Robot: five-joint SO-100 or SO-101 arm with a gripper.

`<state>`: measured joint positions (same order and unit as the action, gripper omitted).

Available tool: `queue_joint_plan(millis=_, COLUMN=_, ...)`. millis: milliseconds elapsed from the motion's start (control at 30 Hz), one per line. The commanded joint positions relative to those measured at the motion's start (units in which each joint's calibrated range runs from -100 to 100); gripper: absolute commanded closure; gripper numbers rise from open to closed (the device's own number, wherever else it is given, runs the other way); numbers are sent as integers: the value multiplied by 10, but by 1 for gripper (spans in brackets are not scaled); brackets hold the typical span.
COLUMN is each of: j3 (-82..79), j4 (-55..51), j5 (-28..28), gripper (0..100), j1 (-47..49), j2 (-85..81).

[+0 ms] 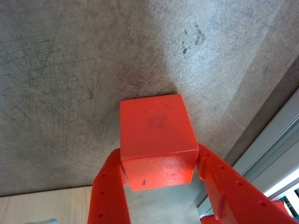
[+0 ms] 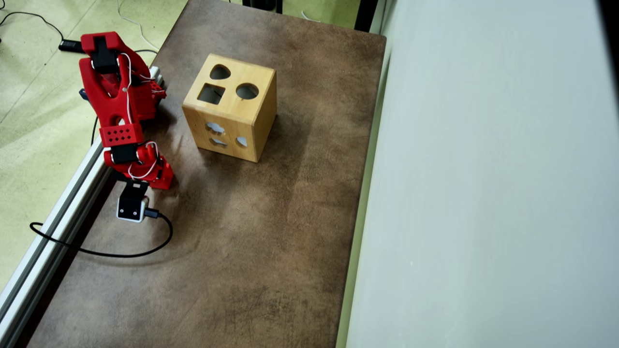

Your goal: Pick and place the red cube on the square hole

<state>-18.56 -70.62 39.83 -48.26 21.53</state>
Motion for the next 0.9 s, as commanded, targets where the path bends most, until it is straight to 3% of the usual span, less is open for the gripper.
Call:
queue_joint_plan(millis=0, j3=2, j4=-15, j5=-1, gripper=94, j1=-1, j2=-14)
queue_joint_plan(millis=233, j3=12, j4=-105, j5=-2, gripper=94, j1=-2, j2=-22)
queue_joint_plan(millis=667, j3=4, j4=-114, j5=-2, gripper=94, j1=-4, j2=-188)
queue_joint_plan(millis=867, j3=12, j4=-182, j5=-3, gripper=94, j1=-4, j2=-234)
